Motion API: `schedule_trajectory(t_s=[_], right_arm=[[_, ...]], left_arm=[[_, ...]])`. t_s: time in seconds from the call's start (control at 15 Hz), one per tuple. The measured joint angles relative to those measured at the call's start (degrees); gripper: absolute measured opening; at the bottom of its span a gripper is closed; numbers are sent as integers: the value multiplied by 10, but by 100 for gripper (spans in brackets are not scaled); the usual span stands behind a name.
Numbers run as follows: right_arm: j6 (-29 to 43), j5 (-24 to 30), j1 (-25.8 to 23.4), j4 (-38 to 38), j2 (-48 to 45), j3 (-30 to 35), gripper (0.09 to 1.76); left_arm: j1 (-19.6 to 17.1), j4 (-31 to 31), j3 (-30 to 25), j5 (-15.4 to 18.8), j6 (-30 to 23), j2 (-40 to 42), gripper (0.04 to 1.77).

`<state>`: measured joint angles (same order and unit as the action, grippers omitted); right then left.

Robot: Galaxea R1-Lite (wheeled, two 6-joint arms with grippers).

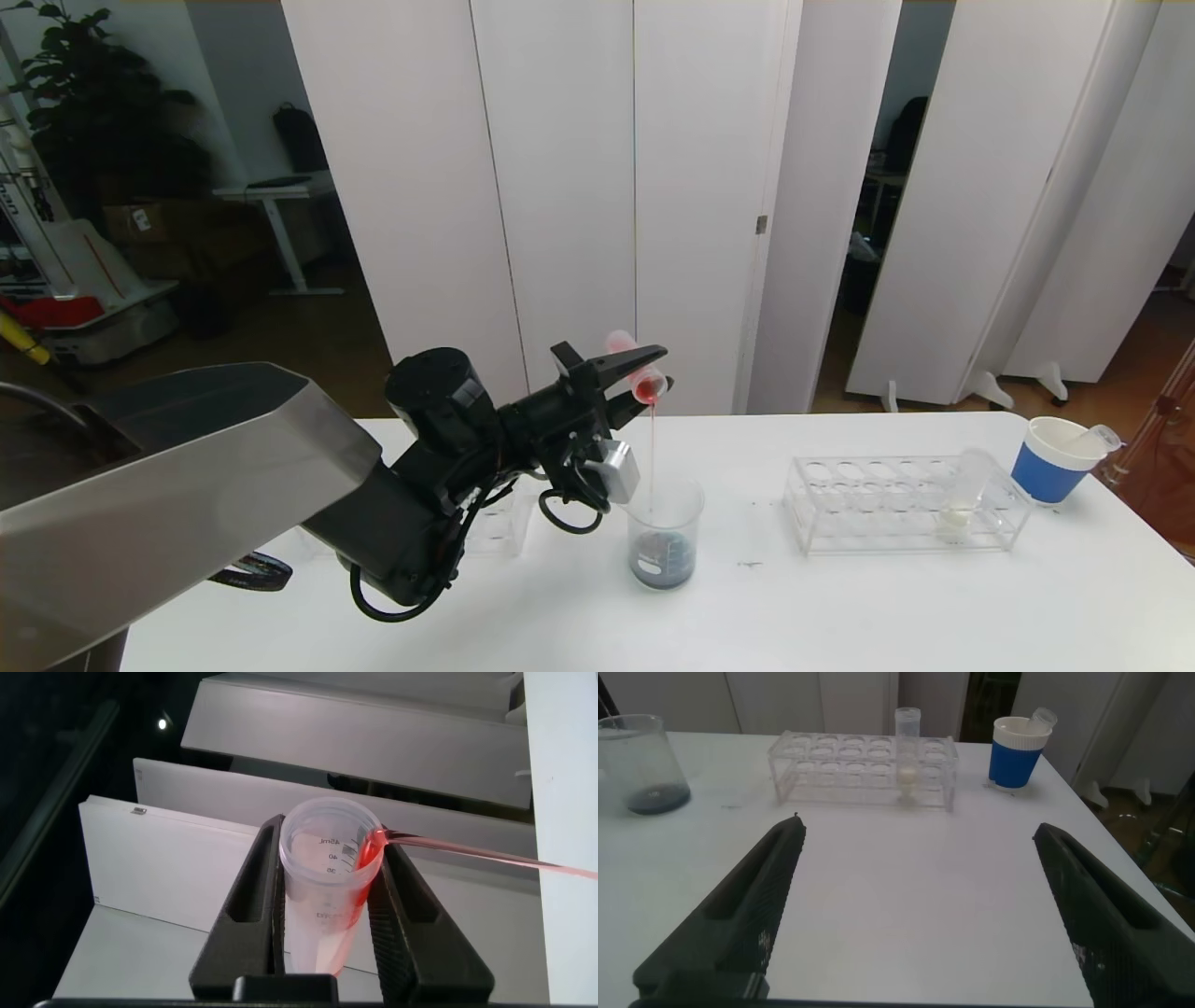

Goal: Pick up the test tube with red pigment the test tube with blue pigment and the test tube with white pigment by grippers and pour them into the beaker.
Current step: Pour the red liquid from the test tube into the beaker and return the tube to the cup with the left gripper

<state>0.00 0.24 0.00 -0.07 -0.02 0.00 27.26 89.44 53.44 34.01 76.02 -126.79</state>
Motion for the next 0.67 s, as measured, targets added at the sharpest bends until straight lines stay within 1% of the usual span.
schedule_trajectory(t_s=[0.67], right_arm=[[0,0,0,0,0,0,175]], left_arm=[[0,0,4,0,3,0,59]])
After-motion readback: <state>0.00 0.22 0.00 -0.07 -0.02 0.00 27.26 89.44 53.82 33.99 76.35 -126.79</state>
